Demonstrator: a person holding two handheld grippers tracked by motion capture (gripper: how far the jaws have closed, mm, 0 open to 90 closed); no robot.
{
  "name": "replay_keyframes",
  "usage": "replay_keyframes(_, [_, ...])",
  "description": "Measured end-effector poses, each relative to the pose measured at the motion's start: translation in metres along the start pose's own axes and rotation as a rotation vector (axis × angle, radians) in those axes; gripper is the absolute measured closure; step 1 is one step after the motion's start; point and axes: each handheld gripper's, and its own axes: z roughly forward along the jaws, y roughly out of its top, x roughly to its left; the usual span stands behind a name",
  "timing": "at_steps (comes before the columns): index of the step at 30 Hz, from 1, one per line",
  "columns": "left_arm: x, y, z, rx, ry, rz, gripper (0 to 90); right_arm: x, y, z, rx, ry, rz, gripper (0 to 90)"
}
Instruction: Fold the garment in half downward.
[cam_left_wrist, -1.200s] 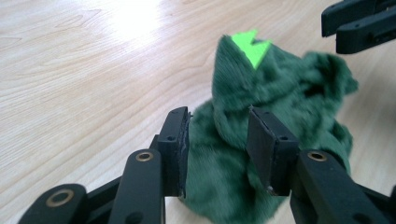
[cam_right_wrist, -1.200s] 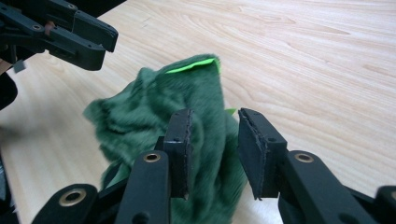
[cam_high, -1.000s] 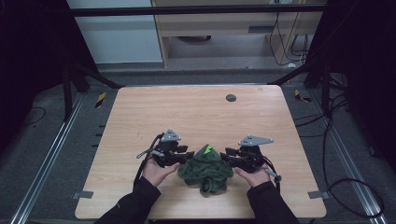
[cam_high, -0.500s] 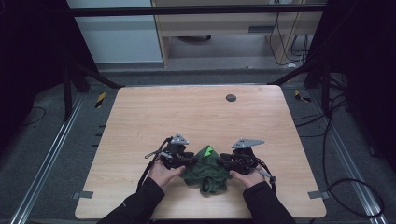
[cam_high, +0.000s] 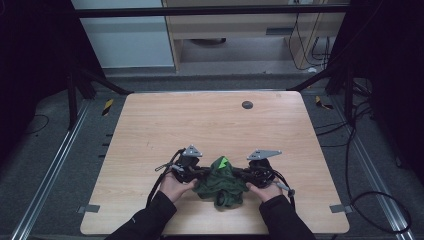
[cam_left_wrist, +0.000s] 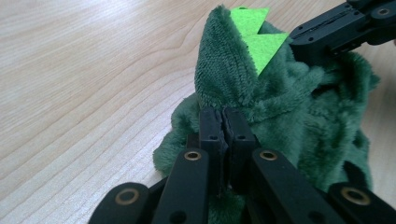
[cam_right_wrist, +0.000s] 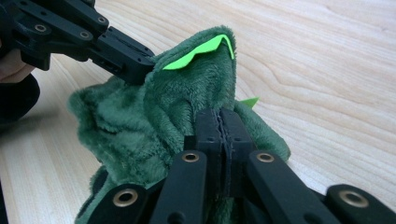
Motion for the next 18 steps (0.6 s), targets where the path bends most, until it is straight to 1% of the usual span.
replay_keyframes(2, [-0.003, 0.001, -0.007, -0.015, -0.008, 0.004, 87.7, 0.001, 0.001, -0.003, -0.012, 0.001, -0.005, 88.7])
replay_keyframes(3, [-0.003, 0.001, -0.007, -0.015, -0.008, 0.004, 87.7, 0.001, 0.001, -0.003, -0.012, 0.001, -0.005, 88.7])
replay_keyframes(4, [-0.007, 0.001, -0.015, -0.032, -0.016, 0.013, 87.8, 0.003, 0.003, -0.009, -0.035, 0.005, -0.011, 88.8])
replay_keyframes(5, [-0.007, 0.001, -0.015, -0.032, -0.016, 0.013, 87.8, 0.003, 0.003, -0.009, -0.035, 0.005, -0.011, 88.8])
replay_keyframes(6, [-0.011, 0.002, -0.022, -0.043, -0.022, 0.028, 87.8, 0.005, 0.004, -0.013, -0.051, 0.008, -0.023, 88.7])
replay_keyframes(7, [-0.011, 0.002, -0.022, -0.043, -0.022, 0.028, 87.8, 0.005, 0.004, -0.013, -0.051, 0.008, -0.023, 88.7])
replay_keyframes(8, [-0.016, 0.001, -0.030, -0.056, -0.028, 0.039, 87.8, 0.008, 0.005, -0.018, -0.063, 0.014, -0.031, 88.7])
replay_keyframes(9, [-0.016, 0.001, -0.030, -0.056, -0.028, 0.039, 87.8, 0.008, 0.005, -0.018, -0.063, 0.014, -0.031, 88.7])
replay_keyframes(10, [-0.023, -0.003, -0.037, -0.060, -0.034, 0.058, 87.8, 0.012, 0.004, -0.023, -0.076, 0.025, -0.040, 88.6])
replay_keyframes(11, [-0.023, -0.003, -0.037, -0.060, -0.034, 0.058, 87.8, 0.012, 0.004, -0.023, -0.076, 0.025, -0.040, 88.6])
replay_keyframes(12, [-0.029, -0.007, -0.041, -0.062, -0.043, 0.068, 87.8, 0.016, 0.002, -0.027, -0.072, 0.039, -0.046, 88.5])
replay_keyframes(13, [-0.029, -0.007, -0.041, -0.062, -0.043, 0.068, 87.8, 0.016, 0.002, -0.027, -0.072, 0.039, -0.046, 88.5])
replay_keyframes(15, [-0.036, -0.010, -0.042, -0.068, -0.052, 0.074, 87.8, 0.021, -0.004, -0.031, -0.066, 0.047, -0.061, 88.3])
replay_keyframes(16, [-0.042, -0.014, -0.042, -0.060, -0.060, 0.089, 87.7, 0.022, -0.007, -0.033, -0.067, 0.051, -0.064, 88.3])
replay_keyframes(18, [-0.047, -0.019, -0.041, -0.050, -0.066, 0.098, 87.7, 0.024, -0.011, -0.035, -0.056, 0.060, -0.059, 88.1])
